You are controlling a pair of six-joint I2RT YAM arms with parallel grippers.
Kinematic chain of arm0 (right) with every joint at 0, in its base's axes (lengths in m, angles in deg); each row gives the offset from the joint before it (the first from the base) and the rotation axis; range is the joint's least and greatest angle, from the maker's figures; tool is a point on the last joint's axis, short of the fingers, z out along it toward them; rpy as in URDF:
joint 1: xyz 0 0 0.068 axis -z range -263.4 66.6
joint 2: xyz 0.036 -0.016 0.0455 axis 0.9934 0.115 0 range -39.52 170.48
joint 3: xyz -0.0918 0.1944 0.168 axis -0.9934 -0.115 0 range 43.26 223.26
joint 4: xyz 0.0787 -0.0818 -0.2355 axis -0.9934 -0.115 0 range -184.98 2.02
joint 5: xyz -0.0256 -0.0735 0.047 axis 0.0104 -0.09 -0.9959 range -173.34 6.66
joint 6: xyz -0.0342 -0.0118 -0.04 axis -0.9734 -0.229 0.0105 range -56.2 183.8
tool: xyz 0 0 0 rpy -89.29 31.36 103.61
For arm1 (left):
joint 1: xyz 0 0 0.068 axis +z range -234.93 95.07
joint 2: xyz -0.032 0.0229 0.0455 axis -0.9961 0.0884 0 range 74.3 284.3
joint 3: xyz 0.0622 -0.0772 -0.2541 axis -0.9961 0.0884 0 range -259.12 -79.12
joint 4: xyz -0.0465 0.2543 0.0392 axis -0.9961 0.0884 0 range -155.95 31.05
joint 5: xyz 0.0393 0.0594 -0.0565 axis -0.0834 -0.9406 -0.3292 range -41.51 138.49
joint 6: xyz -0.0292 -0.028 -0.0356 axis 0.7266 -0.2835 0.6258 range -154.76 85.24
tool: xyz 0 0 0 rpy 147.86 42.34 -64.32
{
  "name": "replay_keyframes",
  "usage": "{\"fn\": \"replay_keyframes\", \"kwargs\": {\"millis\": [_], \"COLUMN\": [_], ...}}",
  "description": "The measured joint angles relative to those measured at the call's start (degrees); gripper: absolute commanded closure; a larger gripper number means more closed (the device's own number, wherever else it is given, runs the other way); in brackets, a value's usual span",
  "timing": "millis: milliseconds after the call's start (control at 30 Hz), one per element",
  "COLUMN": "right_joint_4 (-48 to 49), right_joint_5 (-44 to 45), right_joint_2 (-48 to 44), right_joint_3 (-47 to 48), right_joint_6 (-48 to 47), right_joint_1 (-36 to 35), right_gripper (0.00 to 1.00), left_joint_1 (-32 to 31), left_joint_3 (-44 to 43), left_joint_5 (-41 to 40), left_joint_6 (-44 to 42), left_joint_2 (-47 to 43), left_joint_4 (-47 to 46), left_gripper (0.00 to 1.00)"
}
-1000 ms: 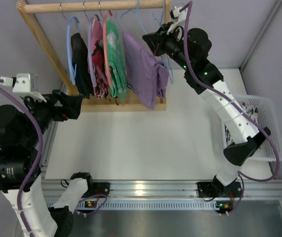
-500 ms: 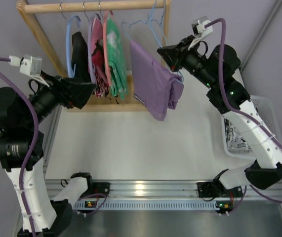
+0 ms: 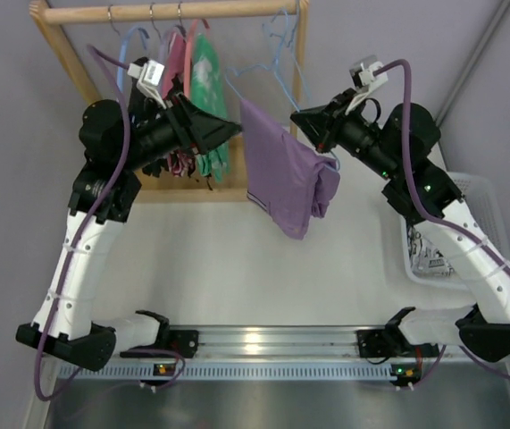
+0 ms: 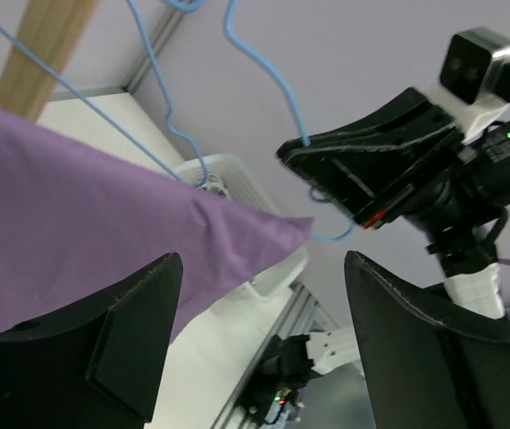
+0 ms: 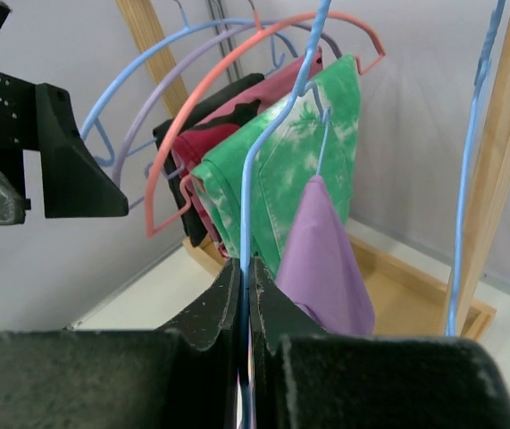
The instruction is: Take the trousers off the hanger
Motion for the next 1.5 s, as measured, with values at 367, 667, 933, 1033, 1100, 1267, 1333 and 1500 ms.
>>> {"fn": "replay_keyframes", "kwargs": {"millis": [367, 667, 933, 1033, 1100, 1267, 1333, 1500], "right_joint_4": [-1.40, -1.14, -0.42, 0.63, 1.42, 1.99, 2.25, 5.05], "right_joint_5": [0.72, 3.23, 5.05, 5.92, 6.25, 6.36, 6.27, 5.84], "right_joint_2": [-3.10, -4.09, -4.09, -4.13, -4.13, -4.11, -4.13, -5.75], "right_joint_3": [-6.03, -7.04, -9.38, -9.40, -9.70, -11.19, -11.39, -13.16], "right_joint_6": [1.09, 1.53, 2.19, 2.45, 2.51, 2.29, 1.73, -1.79], "right_joint_1": [-2.45, -5.49, -8.09, -8.52, -8.70, -8.87, -8.87, -9.55], "right_gripper": [1.00, 1.00, 1.00, 1.00, 1.00, 0.96, 0.84, 0.61], "left_joint_1": [-8.52, -11.67, -13.20, -13.27, -13.42, -13.62, -13.64, -13.68], "left_joint_3": [4.00, 2.08, -1.92, -1.92, -1.92, -1.92, -1.92, -1.31], "left_joint_5": [-2.93, -5.73, -6.97, -7.37, -7.41, -6.82, -6.54, -6.49], "left_joint_6": [13.77, 21.40, 23.85, 24.37, 24.61, 26.53, 26.29, 25.68], "left_joint_2": [6.05, 11.93, 14.43, 14.88, 15.04, 15.02, 15.02, 14.91], "left_joint_4": [-11.58, -12.90, -13.44, -13.27, -13.44, -13.40, -13.55, -13.57], "left_gripper": [0.26, 0.35, 0.59, 0.72, 0.74, 1.00, 1.00, 1.00]}}
